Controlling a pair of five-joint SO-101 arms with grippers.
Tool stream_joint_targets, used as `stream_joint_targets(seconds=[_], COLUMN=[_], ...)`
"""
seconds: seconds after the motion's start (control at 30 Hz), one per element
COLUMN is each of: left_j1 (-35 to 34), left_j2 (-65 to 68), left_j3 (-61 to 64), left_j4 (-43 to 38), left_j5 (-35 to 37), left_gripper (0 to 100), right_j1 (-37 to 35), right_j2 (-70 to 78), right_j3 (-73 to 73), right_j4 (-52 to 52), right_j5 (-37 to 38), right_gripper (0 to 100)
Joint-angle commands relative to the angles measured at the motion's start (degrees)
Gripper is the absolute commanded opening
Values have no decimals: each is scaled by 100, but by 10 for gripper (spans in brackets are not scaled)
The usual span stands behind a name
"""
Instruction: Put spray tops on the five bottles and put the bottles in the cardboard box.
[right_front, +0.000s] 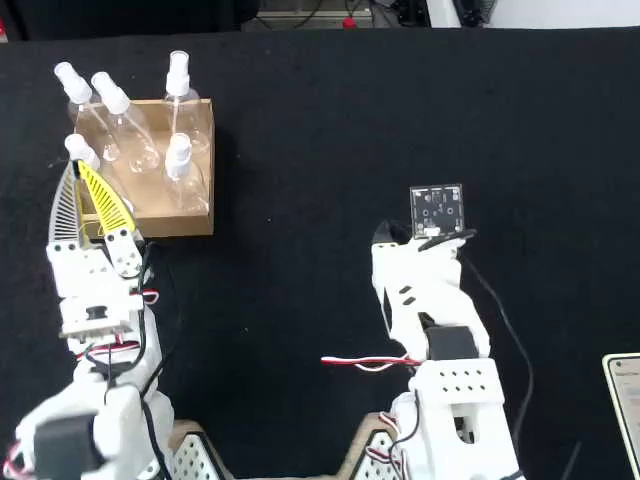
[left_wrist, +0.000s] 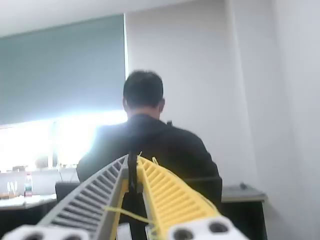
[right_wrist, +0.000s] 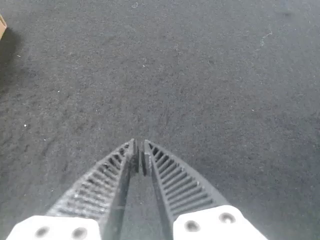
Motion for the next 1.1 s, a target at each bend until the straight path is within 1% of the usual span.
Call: stream_joint_targets(seconds=[0.0, 0.07, 0.13, 0.23, 0.37, 0.47, 0.67, 0.73, 0.8, 0.9, 0.97, 1.07], left_j1=[31, 13, 4, 4, 22, 22, 13, 13, 31, 75, 13, -92], left_j2=[-1266, -1697, -1881, -1899, -1899, -1952, -1952, -1952, -1952, -1960, -1960, -1969], left_j3=[136, 136, 136, 136, 136, 136, 145, 145, 145, 145, 145, 145], left_j4=[-123, -105, 123, 862, 2180, 2787, 2910, 3086, 3534, 4624, 5204, 5723], left_j5=[-97, -79, -62, -70, -62, -62, -62, -62, -62, -62, -62, -53], left_gripper=[29, 29, 29, 29, 29, 29, 29, 29, 29, 29, 29, 29], right_j1=[53, 53, 53, 53, 53, 53, 53, 53, 53, 53, 53, 53], right_j2=[13, 13, 13, 13, 13, 13, 13, 13, 13, 13, 13, 13], right_j3=[-75, -75, -75, -75, -66, -66, -75, -75, -75, -75, -75, -75], right_j4=[-158, -158, -158, -158, -158, -158, -158, -158, -158, -158, -158, -158], right_j5=[0, 0, 0, 0, 0, 0, 0, 0, 0, 0, 0, 0], right_gripper=[12, 12, 12, 12, 12, 12, 12, 12, 12, 12, 12, 12])
